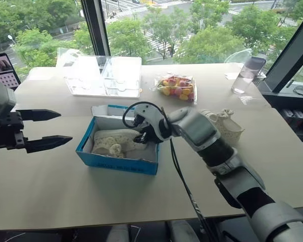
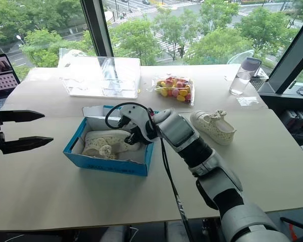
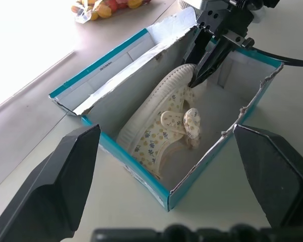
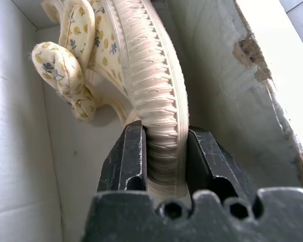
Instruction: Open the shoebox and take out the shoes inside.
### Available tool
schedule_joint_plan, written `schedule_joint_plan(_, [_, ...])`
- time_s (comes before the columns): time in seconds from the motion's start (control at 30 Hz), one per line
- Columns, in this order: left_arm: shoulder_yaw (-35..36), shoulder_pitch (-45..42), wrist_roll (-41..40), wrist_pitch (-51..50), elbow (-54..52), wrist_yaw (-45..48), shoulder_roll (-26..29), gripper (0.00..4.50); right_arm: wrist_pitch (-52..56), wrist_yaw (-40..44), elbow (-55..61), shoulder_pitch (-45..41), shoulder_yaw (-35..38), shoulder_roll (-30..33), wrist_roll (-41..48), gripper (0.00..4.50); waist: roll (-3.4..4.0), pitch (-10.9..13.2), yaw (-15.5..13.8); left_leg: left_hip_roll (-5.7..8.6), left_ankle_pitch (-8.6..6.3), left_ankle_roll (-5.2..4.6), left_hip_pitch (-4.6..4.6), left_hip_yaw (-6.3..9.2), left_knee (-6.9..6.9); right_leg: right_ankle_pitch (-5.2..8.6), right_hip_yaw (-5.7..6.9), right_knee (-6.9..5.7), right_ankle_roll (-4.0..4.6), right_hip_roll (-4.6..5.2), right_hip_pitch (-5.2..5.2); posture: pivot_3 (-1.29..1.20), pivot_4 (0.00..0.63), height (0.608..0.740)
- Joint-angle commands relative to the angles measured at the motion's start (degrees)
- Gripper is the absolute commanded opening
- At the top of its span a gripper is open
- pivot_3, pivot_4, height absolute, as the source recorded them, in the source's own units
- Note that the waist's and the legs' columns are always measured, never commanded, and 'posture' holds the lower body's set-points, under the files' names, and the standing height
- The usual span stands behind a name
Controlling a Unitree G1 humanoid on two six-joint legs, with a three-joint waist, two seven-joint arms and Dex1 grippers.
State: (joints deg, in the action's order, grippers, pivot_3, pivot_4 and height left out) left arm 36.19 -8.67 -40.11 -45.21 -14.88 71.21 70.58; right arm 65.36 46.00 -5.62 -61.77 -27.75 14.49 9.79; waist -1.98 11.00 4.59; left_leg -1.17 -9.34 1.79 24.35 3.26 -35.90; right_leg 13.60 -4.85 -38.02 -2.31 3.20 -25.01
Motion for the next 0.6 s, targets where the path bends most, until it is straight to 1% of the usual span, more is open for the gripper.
schedule_joint_plan(0.03, [0.8, -1.7, -0.8, 0.3, 0.1, -0.4, 1.0, 4.5, 1.1, 2.0, 6.9, -2.1, 4.2, 2.1, 3.3, 0.56, 0.0, 0.0, 0.0, 0.0, 0.0, 0.0, 0.03, 0.0, 0.0, 0.0, 0.0, 0.0, 0.0, 0.0, -0.02, 0.0, 0.15, 0.74])
schedule_joint_plan(0.1, [0.3, -2.1, -1.0, 0.5, 0.2, -0.5, 1.0, 4.5, 2.4, 4.4, 7.7, -4.0, 8.5, 3.8, 6.8, 0.56, 0.01, 0.0, -0.1, 0.0, 0.0, 0.0, 0.08, 0.0, 0.01, -0.01, 0.0, 0.01, 0.01, 0.01, -0.05, 0.0, 0.15, 0.74])
schedule_joint_plan(0.2, [-1.3, -3.1, -1.2, 1.0, 0.6, -0.4, 0.9, 4.5, 4.1, 5.6, 6.8, -7.4, 14.5, 6.3, 10.3, 0.56, 0.02, 0.0, -0.3, 0.01, 0.0, 0.0, 0.15, 0.01, -0.01, -0.01, 0.0, 0.01, 0.01, 0.01, -0.11, 0.0, 0.15, 0.74])
schedule_joint_plan(0.4, [-2.7, -7.6, -3.5, 1.3, 1.9, 0.1, 0.5, 4.5, 6.5, 4.8, 7.3, -9.7, 19.5, 8.6, 13.9, 0.56, 0.01, 0.0, -0.4, 0.0, 0.0, 0.0, 0.14, 0.01, 0.03, 0.0, 0.01, 0.04, 0.01, 0.0, -0.1, 0.0, 0.15, 0.74])
schedule_joint_plan(0.47, [-3.0, -11.3, -6.6, 0.0, 2.5, -0.7, -0.1, 4.5, 7.6, 4.7, 7.7, -10.2, 22.0, 10.2, 15.4, 0.56, 0.01, 0.0, -0.5, 0.01, 0.0, 0.0, 0.15, 0.0, 0.01, -0.01, 0.0, 0.02, 0.01, 0.01, -0.11, 0.0, 0.15, 0.74])
schedule_joint_plan(0.5, [-3.2, -12.9, -7.7, -0.4, 2.7, -1.0, -0.3, 4.5, 8.2, 4.7, 7.5, -10.5, 23.3, 11.2, 16.2, 0.56, 0.01, 0.0, -0.5, 0.0, 0.0, 0.0, 0.21, 0.02, 0.0, -0.01, 0.01, 0.03, 0.01, 0.0, -0.14, 0.0, 0.15, 0.74])
schedule_joint_plan(0.6, [-4.3, -17.2, -10.5, -1.6, 3.5, -2.1, -0.8, 4.5, 8.1, 5.9, 6.2, -10.5, 26.0, 17.0, 17.3, 0.56, 0.01, 0.0, -0.8, 0.05, 0.0, 0.0, 0.26, 0.02, -0.01, -0.01, 0.0, 0.05, 0.01, 0.03, -0.14, 0.0, 0.15, 0.74])
